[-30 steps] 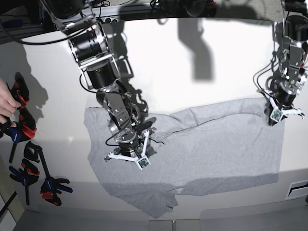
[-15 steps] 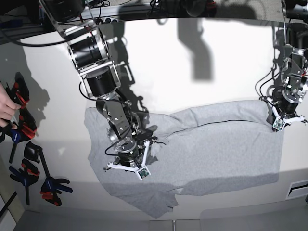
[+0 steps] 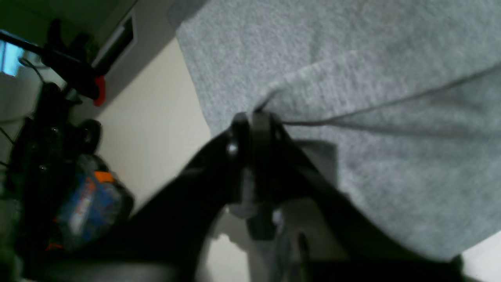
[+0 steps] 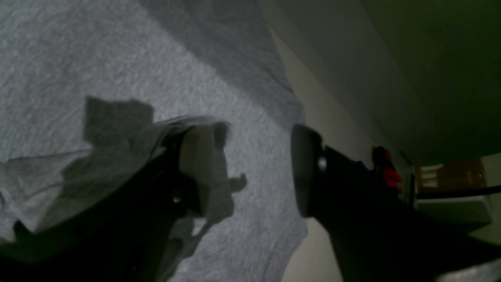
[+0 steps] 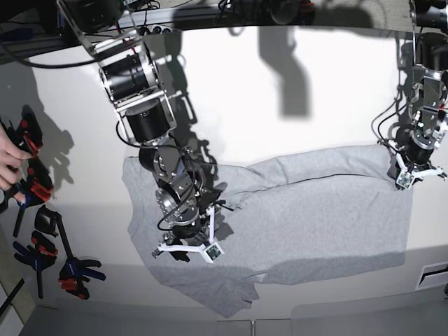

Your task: Fold the T-shirt properly

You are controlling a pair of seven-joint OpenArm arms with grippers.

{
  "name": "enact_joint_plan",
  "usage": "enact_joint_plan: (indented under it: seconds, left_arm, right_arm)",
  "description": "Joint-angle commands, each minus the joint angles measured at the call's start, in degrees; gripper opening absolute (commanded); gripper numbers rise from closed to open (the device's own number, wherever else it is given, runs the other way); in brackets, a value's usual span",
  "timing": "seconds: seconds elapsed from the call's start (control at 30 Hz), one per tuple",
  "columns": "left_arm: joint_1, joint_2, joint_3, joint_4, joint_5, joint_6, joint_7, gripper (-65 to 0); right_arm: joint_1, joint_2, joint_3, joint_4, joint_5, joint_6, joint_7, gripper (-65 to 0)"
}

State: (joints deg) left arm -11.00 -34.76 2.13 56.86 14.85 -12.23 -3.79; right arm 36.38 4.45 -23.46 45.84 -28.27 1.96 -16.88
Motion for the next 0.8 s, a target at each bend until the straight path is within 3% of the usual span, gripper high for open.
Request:
enact_joint_plan:
  seconds: [0.0,0.07,0.47,0.77]
  left_arm:
    - [-1.4,-1.2,-0.6,0.8,1.2,0.9,-1.1,-52.6]
    - [-1.6,-1.2,-0.6,0.8,4.3,0.9,-1.1,-47.1]
    - [-5.6,-1.4,-0.5,-0.3,5.0,0.9,-1.0,-46.9]
    - [-17.5,-1.5,3.2,-20.5,3.0,0.9,-4.8,-46.9]
  right_arm:
    - [2.3,-0.2,0.3,1.0,-0.1,-0.9,1.3,-35.3]
    - [2.3,-0.2,0.3,1.0,-0.1,-0.9,1.2,-35.3]
    - [2.3,-0.2,0.3,1.0,-0.1,-0.9,0.7,-35.3]
    - [2.4,-0.2,0.3,1.0,1.7,-0.9,-1.7,-35.3]
